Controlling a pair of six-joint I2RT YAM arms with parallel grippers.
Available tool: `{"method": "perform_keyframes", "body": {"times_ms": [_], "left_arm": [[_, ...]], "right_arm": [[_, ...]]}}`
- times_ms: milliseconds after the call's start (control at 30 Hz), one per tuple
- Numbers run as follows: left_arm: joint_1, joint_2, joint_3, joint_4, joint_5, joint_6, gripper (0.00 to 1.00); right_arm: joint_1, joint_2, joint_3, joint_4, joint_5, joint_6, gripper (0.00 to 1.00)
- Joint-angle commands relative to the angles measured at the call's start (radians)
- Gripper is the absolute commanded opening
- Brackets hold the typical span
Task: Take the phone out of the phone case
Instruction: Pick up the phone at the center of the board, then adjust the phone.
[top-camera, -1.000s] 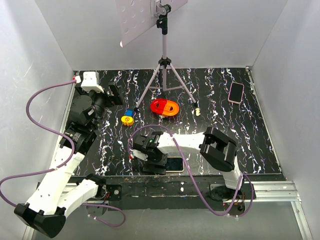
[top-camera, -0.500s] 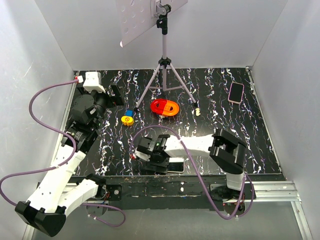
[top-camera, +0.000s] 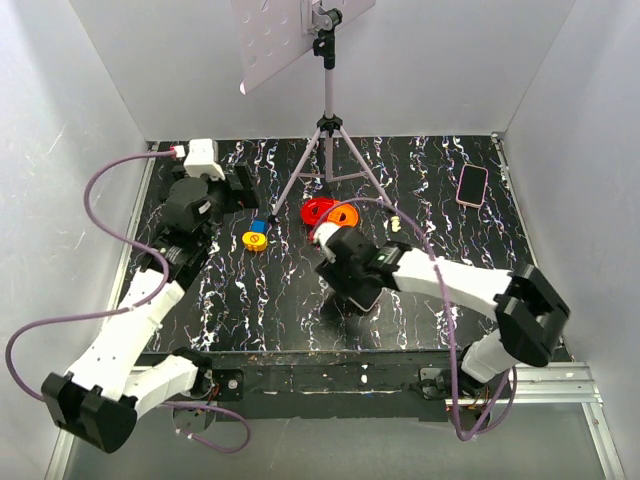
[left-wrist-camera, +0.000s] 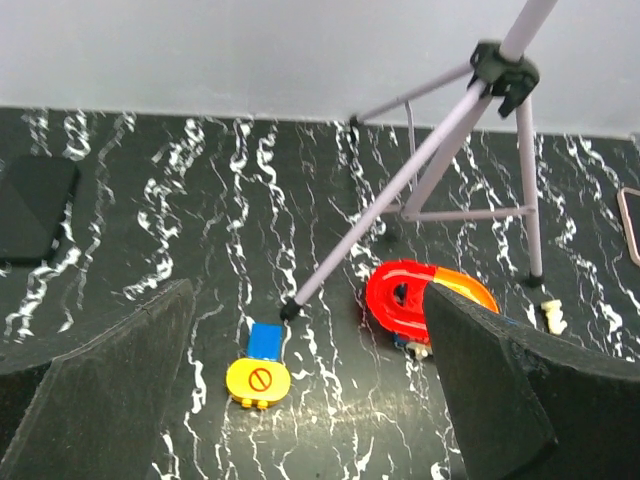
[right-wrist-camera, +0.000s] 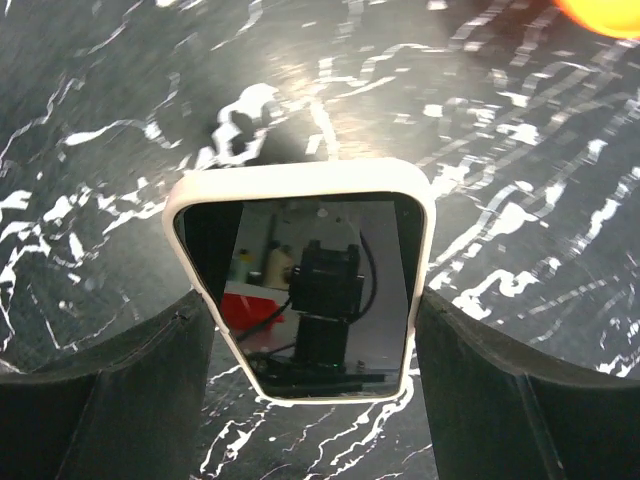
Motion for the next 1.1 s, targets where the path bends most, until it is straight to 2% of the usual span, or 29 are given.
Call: {"method": "perform_keyframes", "body": {"times_ms": [0,233,267,333,400,500,600,733,833,1067], "left_arm": [[-0.005,0.098,0.021,-0.004,0.123,-0.068,0.99],[-0.005,0.361,0.099,0.042,0.629,-0.289,1.0],[-0.005,0.4,0.11,0.062,0.702,-0.313,0.96],[-0.01,0.457,0.113,0.136,0.882,-0.381,0.93],[-0.029,0.482,0.06,0.297,0.968,-0.453,0.94],[-0.071,0.517,0.009,0.462,1.04,-0.57,0.95],[-0.127,0.557,-0.007,0.513,1.065,-0.627,0.93],[-0.183,0.612,0.035,0.376,1.016,-0.573,0.82],[-0.189,0.652,0.052,0.338,1.016,-0.576,0.72],[-0.211,0.681,0.07,0.319,1.016,-0.558,0.67]], "right_arm": [[-0.098,-0.151,-0.051,0.12,-0.055,0.144,0.01],[-0.283,-0.375,-0.126,0.164,-0.205,0.327,0.01],[-0.294,-0.396,-0.127,0.164,-0.216,0.341,0.01],[-0.31,-0.421,-0.126,0.166,-0.241,0.361,0.01],[-0.311,-0.426,-0.112,0.154,-0.247,0.382,0.01],[-0.314,-0.412,-0.088,0.137,-0.235,0.404,0.01],[-0.314,-0.395,-0.074,0.132,-0.209,0.417,0.01],[-0.314,-0.401,-0.083,0.155,-0.216,0.442,0.01],[-0.313,-0.423,-0.101,0.186,-0.221,0.457,0.01],[-0.314,-0.437,-0.101,0.207,-0.213,0.482,0.01]]}}
